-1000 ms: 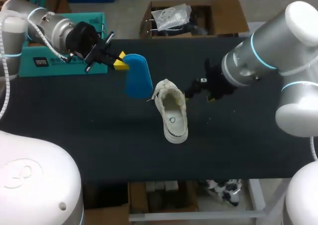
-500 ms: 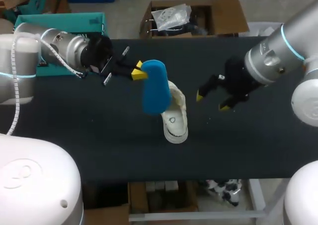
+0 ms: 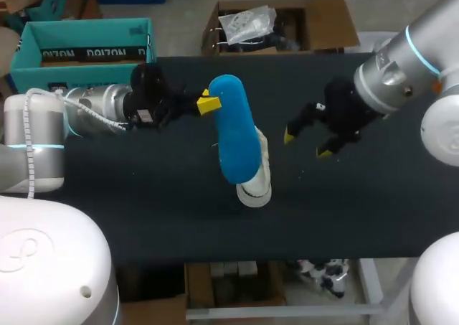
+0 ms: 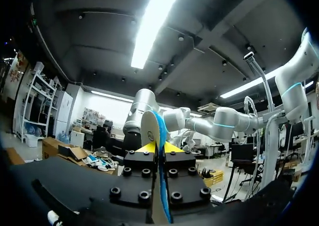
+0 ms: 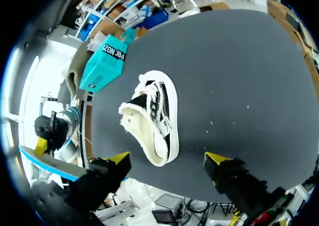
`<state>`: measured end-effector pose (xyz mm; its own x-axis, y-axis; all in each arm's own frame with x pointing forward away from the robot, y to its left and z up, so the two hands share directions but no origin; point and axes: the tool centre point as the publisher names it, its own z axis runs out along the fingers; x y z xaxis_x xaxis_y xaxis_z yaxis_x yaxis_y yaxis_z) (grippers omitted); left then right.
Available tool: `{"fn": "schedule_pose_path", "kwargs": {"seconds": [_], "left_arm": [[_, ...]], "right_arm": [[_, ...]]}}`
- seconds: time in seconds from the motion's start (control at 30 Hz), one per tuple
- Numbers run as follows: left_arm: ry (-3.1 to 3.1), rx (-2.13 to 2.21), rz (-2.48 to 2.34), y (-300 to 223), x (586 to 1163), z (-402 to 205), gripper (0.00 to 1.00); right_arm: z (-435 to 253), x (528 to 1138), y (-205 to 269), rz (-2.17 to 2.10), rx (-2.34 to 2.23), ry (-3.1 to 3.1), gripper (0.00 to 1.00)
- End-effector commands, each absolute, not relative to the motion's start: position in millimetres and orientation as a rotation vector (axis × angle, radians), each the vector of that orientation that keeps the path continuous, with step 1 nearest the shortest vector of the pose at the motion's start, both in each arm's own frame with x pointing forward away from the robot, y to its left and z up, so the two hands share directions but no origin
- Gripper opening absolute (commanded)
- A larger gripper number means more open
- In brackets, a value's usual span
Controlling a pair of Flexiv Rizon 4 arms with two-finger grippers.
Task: Open the shoe tongue, take the insole out of the shoe, put the insole back into the shoe, and pack the shoe into the shoebox
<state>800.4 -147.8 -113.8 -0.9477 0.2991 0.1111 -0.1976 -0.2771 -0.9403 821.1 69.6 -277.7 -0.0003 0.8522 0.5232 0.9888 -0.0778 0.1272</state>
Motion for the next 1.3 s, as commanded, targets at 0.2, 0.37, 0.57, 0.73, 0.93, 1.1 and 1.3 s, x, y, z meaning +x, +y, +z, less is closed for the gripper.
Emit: {"fn": "schedule_pose_path", "kwargs": {"seconds": [0.2, 0.37, 0.57, 0.73, 0.93, 1.1, 1.3], "left_arm": [[-1.649, -0.044, 2.273, -158, 800, -109, 0.0], [-1.629, 0.005, 2.245, -158, 805, -107, 0.0], [-1.629, 0.005, 2.245, -158, 805, -107, 0.0], [-1.629, 0.005, 2.245, -158, 805, -107, 0.0], [-1.629, 0.005, 2.245, -158, 805, -107, 0.0], [-1.629, 0.005, 2.245, -158, 805, -107, 0.0], [-1.629, 0.005, 2.245, -158, 805, -107, 0.0]], "right_arm": [[-274, 802, 58, -0.537, -2.025, -1.363, 1.0], [-275, 800, 58, -0.542, -2.036, -1.288, 1.0], [-275, 800, 58, -0.542, -2.036, -1.288, 1.0], [-280, 810, 59, -0.509, -2.028, -1.087, 1.0], [-270, 805, 73, -0.418, -1.907, -0.79, 1.0], [-270, 805, 73, -0.418, -1.907, -0.79, 1.0], [-270, 805, 73, -0.418, -1.907, -0.79, 1.0]]}}
